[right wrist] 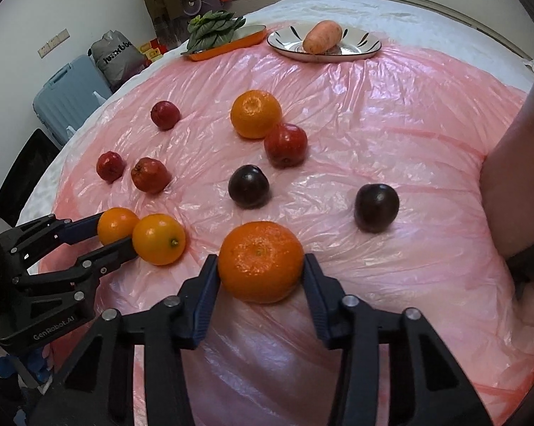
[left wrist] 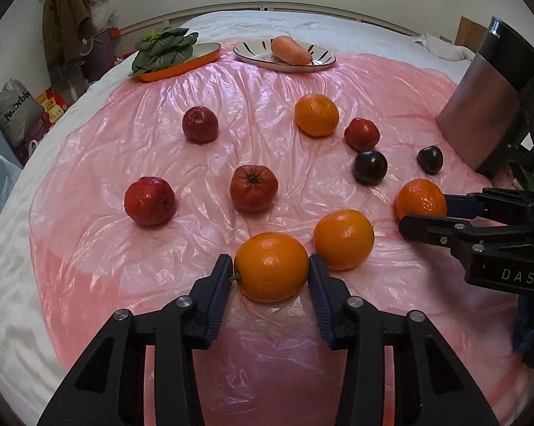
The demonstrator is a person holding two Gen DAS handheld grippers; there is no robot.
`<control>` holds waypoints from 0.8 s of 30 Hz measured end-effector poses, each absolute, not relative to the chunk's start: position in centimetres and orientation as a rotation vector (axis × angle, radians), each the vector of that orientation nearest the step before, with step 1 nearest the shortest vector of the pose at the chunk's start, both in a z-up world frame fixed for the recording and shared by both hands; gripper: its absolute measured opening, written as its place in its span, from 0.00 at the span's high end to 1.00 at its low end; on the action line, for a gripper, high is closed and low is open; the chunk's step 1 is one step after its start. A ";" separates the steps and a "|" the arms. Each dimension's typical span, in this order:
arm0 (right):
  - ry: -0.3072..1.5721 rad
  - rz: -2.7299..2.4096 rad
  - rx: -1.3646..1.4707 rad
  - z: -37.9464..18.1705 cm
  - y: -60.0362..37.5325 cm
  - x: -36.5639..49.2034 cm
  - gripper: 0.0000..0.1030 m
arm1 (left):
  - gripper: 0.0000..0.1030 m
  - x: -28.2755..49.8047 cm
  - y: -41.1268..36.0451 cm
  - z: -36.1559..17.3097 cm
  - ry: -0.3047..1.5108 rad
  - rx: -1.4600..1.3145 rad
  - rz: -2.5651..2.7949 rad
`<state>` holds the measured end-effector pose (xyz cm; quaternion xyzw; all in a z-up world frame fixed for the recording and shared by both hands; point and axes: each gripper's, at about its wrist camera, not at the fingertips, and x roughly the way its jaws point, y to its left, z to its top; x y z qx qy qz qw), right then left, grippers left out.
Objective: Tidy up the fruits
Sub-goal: 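Carry the orange in the right gripper while the left carries another orange to the green tray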
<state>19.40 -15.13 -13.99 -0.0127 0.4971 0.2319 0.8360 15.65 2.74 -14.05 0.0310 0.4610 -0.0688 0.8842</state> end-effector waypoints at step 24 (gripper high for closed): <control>0.949 0.515 0.078 -8.8 -17.6 15.4 0.43 | 0.64 12.4 4.6 -9.2 0.851 -0.003 -0.132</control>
